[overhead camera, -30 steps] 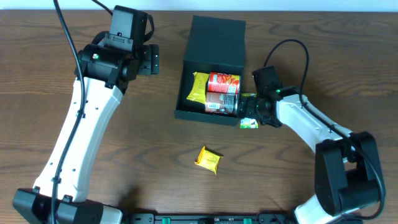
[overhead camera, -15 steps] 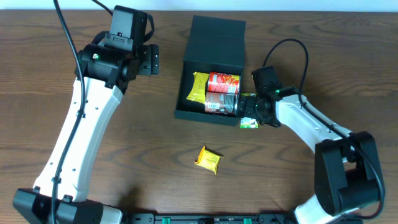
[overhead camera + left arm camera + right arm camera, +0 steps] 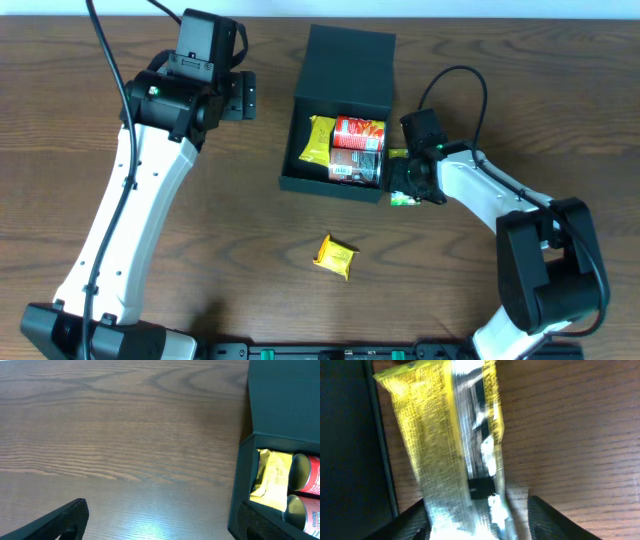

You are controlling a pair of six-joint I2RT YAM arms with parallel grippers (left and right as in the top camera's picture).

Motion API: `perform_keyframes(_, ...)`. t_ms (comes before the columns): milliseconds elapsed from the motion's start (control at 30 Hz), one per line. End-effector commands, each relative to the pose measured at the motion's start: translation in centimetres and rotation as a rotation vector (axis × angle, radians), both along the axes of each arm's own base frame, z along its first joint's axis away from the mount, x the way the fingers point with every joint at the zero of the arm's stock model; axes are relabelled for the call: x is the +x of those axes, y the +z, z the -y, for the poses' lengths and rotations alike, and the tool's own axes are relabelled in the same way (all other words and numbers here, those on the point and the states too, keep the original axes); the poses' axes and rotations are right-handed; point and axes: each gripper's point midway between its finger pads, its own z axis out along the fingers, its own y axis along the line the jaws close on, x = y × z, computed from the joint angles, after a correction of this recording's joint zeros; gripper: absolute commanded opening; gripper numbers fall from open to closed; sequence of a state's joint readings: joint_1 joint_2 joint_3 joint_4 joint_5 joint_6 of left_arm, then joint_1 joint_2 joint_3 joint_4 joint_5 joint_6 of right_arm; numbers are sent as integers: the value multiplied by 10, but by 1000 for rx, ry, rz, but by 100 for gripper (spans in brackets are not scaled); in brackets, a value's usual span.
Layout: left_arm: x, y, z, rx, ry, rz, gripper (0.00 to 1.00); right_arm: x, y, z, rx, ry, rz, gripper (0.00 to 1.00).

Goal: Pack container
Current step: 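Grasp the yellow-green bar beside the box with the right gripper and lift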

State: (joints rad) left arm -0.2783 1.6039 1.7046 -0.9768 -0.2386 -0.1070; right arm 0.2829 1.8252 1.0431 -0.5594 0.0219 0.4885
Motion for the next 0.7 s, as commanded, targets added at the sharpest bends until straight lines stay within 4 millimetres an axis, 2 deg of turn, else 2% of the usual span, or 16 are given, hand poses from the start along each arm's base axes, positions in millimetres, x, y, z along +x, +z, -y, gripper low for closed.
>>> perform_keyframes(0,2,3,0,-4,-1,6,95,-4,-5,-1,-7,5,-13,53)
perform_keyframes(67,2,3,0,-4,-1,6,96,-4,-5,-1,-7,5,-13,52)
perform_keyframes(167,2,3,0,-4,-1,6,96,-4,-5,-1,-7,4,-11,44)
perform_keyframes(367,2,3,0,-4,-1,8,95,-3,-5,-1,-6,3,-10,38)
perform_keyframes(667,3,4,0,-4,-1,10,96,6,7,-4,-1,2,6,34)
